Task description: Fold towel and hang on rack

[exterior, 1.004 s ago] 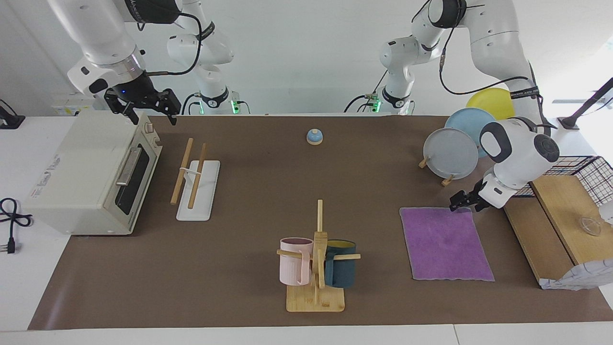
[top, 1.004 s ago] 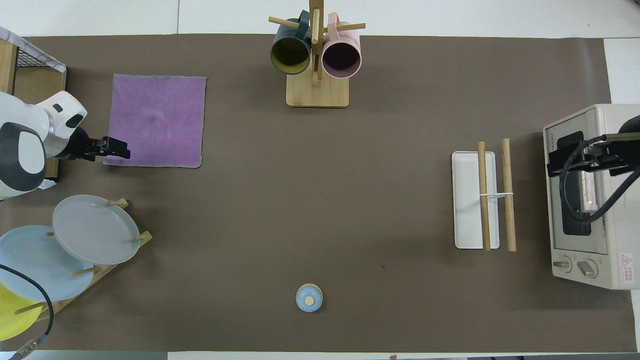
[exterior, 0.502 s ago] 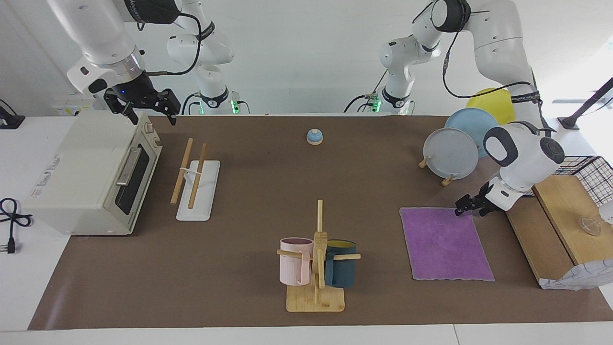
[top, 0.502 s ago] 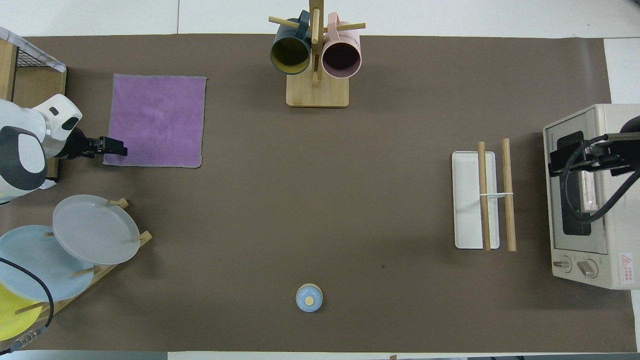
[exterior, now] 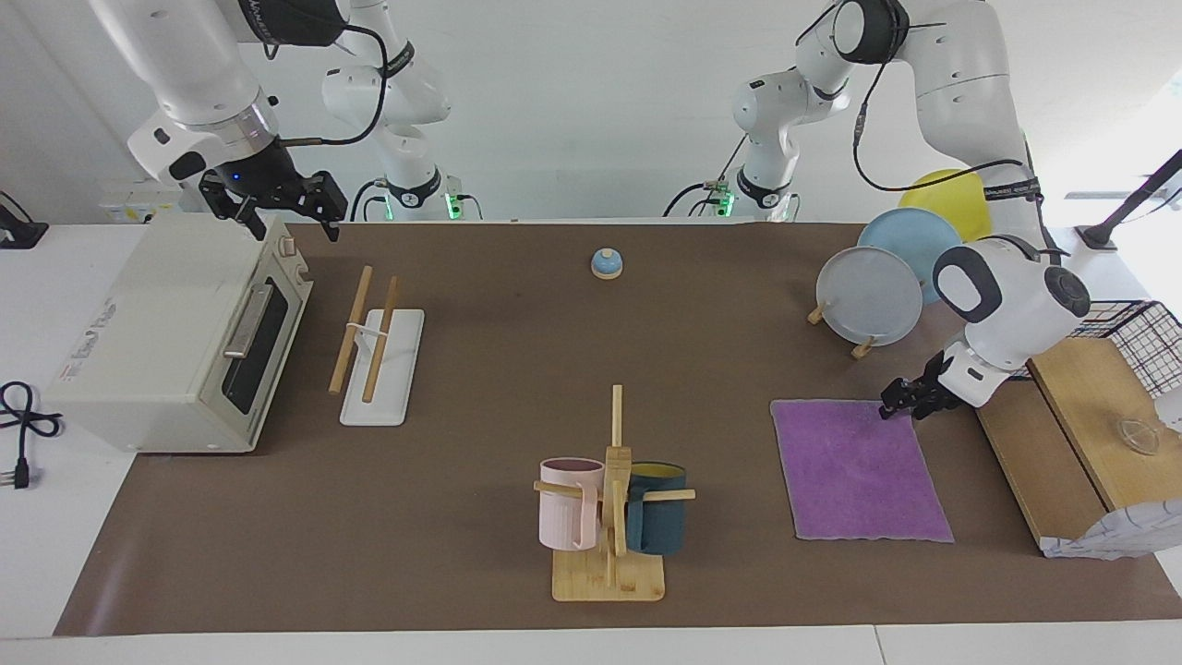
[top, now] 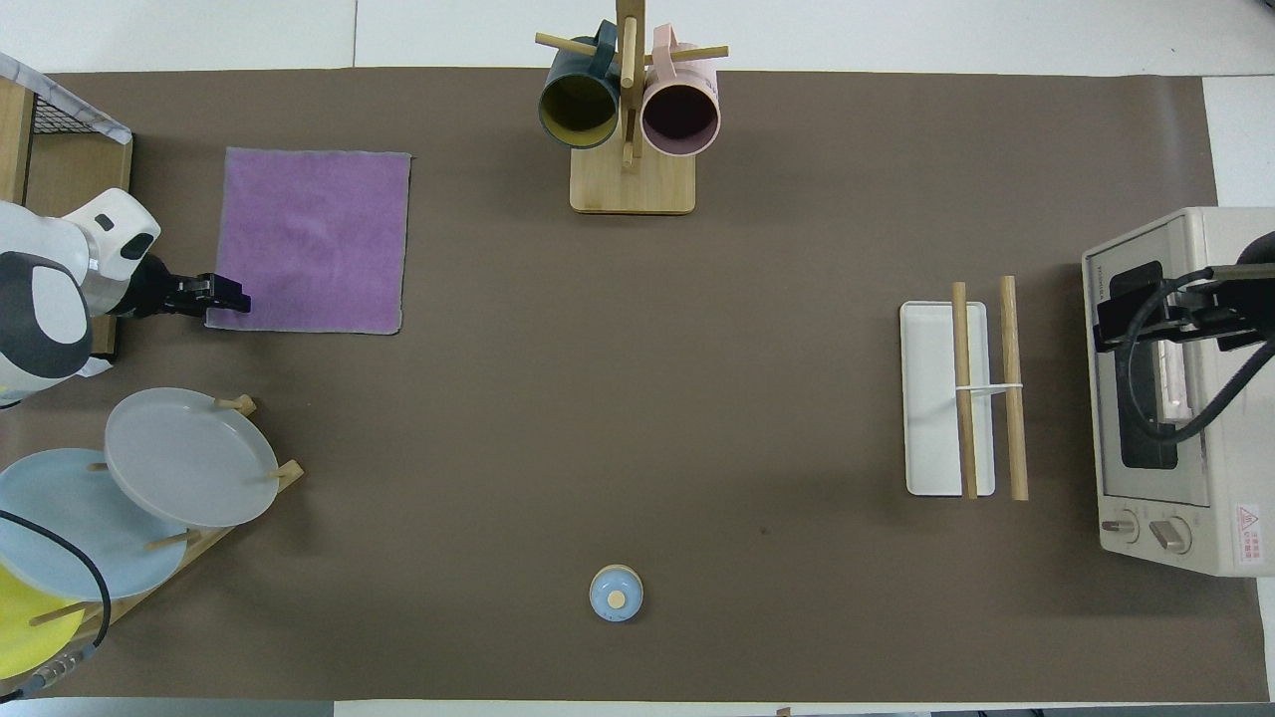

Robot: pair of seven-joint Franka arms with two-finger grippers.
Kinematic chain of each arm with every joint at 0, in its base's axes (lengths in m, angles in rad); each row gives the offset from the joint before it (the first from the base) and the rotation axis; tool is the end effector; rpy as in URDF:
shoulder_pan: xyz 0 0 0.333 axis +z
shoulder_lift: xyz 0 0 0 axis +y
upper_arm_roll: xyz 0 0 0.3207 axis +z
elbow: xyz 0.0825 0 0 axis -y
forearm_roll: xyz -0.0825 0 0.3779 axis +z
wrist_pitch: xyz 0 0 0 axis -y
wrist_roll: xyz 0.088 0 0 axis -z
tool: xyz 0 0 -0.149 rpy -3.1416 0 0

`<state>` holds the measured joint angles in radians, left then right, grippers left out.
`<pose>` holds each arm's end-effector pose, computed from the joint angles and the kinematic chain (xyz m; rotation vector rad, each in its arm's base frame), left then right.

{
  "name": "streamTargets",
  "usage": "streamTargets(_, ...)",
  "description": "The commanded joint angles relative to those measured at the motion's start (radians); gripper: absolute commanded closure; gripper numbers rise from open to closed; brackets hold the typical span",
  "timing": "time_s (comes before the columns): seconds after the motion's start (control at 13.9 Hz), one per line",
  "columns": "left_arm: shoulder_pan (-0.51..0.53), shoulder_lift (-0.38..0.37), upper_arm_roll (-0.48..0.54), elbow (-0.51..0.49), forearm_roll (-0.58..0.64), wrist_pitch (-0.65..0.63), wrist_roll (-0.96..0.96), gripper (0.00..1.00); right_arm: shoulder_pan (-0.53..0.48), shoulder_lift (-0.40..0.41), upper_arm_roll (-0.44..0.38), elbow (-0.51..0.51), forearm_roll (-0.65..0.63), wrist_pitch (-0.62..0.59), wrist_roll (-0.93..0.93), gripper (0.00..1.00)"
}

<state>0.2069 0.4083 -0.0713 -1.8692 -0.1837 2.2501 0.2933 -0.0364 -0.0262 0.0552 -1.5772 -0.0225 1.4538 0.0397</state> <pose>0.6242 0.0757 0.2623 2.9695 -0.0514 0.0137 0.5234 0.0066 0.5889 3.1110 -0.0350 -0.1502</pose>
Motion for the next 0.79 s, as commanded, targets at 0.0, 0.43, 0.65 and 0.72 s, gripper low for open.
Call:
streamTargets(0.0,0.014,0.006,-0.010,0.005,-0.020,-0.007,0.023,0.57,-0.016,-0.017,0.003,-0.018,0.002,0.005,-0.017,0.00)
streamTargets(0.43,0.002,0.007,-0.008,0.010,-0.013,-0.009,0.024,1.00,-0.019,-0.017,0.002,-0.018,0.002,0.004,-0.018,0.00)
streamTargets(0.65,-0.004,0.009,-0.007,0.008,-0.010,-0.007,0.026,1.00,-0.029,-0.017,0.002,-0.018,0.002,0.004,-0.018,0.00)
streamTargets(0.72,-0.004,0.010,-0.007,0.008,-0.005,-0.007,0.039,1.00,-0.034,-0.017,0.003,-0.020,0.003,0.004,-0.017,0.00)
